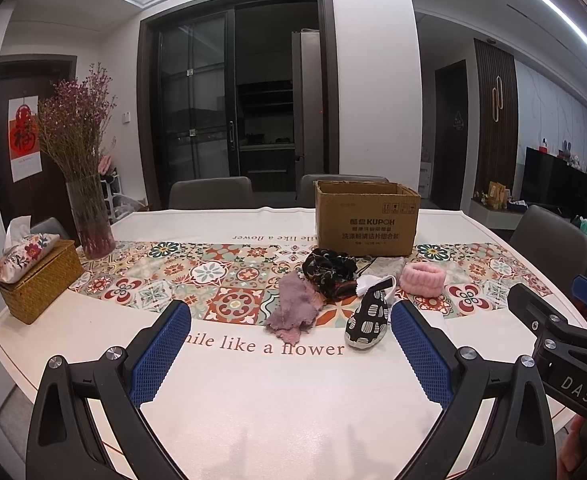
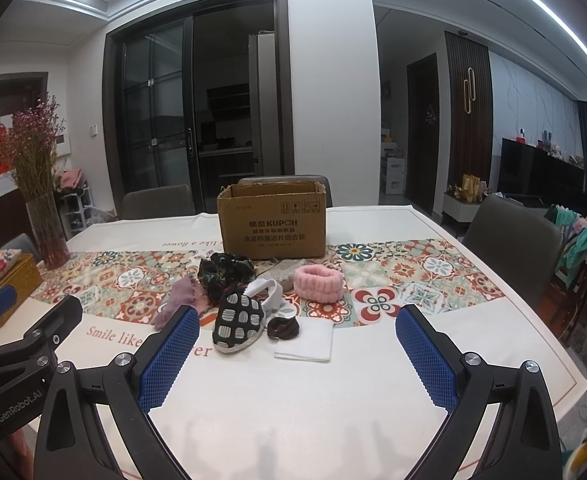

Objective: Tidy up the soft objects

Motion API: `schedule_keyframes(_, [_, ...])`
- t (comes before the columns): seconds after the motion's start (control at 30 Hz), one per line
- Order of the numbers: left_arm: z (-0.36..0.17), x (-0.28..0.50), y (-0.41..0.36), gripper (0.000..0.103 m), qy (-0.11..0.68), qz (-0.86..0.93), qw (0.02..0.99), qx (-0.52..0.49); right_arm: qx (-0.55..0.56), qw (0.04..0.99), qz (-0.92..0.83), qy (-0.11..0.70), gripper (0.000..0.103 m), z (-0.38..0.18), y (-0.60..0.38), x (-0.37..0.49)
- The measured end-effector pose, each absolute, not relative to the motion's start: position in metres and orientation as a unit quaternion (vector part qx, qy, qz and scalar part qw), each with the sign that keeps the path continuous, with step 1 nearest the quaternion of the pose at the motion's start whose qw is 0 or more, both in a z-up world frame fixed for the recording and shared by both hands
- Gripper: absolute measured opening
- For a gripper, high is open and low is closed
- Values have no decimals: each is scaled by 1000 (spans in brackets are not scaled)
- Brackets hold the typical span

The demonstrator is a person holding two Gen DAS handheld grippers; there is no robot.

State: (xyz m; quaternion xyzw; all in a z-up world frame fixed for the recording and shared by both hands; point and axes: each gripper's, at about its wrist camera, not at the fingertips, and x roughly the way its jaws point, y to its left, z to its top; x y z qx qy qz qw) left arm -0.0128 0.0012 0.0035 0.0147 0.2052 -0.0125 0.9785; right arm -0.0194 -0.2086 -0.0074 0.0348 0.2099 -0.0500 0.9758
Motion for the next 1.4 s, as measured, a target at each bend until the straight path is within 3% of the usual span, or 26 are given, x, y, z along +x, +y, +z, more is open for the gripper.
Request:
schedule_keyframes(0.67, [-8,11,15,102,214,-9,977,8,30,976,-48,213,100,-12,-199,4])
schedule_keyframes(0.73, [-12,18,18,97,216,-8,976,8,30,975,-46,214,100,-14,-197,14])
schedule_keyframes(1.0, [-30,57,35,95,237,-21,971,-8,27,974,-29,222,100,-25,-177,52])
schedule_keyframes(1.4, [-67,126,49,89,300,-64,952,5,49,957,-9,285,85,-66,-146,119])
